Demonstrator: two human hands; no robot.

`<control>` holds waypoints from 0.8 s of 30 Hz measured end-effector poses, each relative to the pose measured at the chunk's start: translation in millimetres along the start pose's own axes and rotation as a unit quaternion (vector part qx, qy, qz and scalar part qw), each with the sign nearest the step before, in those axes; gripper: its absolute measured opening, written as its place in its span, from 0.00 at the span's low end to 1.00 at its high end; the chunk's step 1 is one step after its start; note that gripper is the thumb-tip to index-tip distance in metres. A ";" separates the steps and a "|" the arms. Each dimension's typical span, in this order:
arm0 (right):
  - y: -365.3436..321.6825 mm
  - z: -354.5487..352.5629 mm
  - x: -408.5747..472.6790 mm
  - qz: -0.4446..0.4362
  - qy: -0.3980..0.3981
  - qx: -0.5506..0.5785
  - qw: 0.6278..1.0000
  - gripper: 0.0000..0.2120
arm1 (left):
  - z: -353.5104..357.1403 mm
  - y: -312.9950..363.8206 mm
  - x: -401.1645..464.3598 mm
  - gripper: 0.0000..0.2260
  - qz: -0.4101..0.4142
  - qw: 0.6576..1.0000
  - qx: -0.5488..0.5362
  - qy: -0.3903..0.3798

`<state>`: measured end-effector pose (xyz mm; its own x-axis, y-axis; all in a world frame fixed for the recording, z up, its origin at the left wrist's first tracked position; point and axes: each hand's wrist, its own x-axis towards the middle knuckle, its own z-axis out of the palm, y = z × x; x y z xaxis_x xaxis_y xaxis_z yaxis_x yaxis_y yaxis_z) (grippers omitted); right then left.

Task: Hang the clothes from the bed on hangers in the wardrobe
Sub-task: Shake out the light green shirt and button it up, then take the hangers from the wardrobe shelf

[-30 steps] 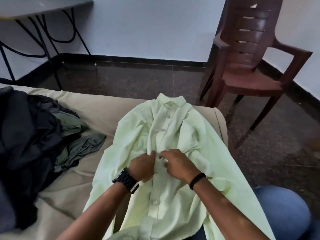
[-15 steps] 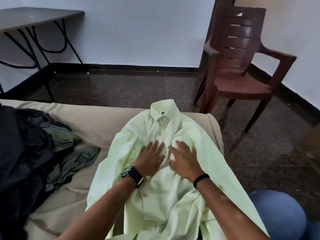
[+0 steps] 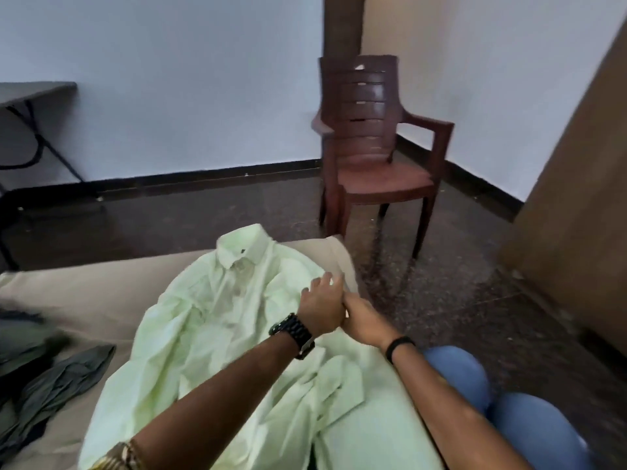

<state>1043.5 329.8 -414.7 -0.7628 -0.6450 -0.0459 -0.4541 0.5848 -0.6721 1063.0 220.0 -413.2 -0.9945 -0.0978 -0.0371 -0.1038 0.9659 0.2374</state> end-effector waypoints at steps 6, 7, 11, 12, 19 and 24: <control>116.3 -100.6 -44.3 0.157 0.167 0.097 0.969 0.21 | 17.1 146.7 83.4 0.28 0.176 0.984 -0.007 0.001; 141.1 -115.6 -50.6 0.183 0.186 0.105 0.960 0.20 | 25.2 172.5 100.6 0.28 0.204 0.979 -0.001 -0.003; 230.2 -173.7 -67.8 0.265 0.235 0.107 0.929 0.19 | 61.8 268.7 165.6 0.26 0.276 0.961 -0.004 -0.031; 248.3 -188.1 -70.6 0.280 0.239 0.109 0.923 0.19 | 69.3 288.3 179.0 0.26 0.285 0.958 -0.008 -0.045; 287.9 -312.8 -103.6 0.385 0.264 0.115 0.877 0.25 | 42.0 409.4 216.3 0.26 0.314 0.940 -0.036 -0.126; 234.9 -418.7 -138.2 0.382 0.307 0.087 0.868 0.22 | -55.6 493.5 222.1 0.26 0.333 0.932 -0.049 -0.134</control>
<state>849.5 762.3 -256.9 -0.9363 0.3122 -0.1608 0.3271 0.6090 -0.7226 790.2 661.6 -250.4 -0.8015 0.5914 -0.0884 0.5211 0.7633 0.3820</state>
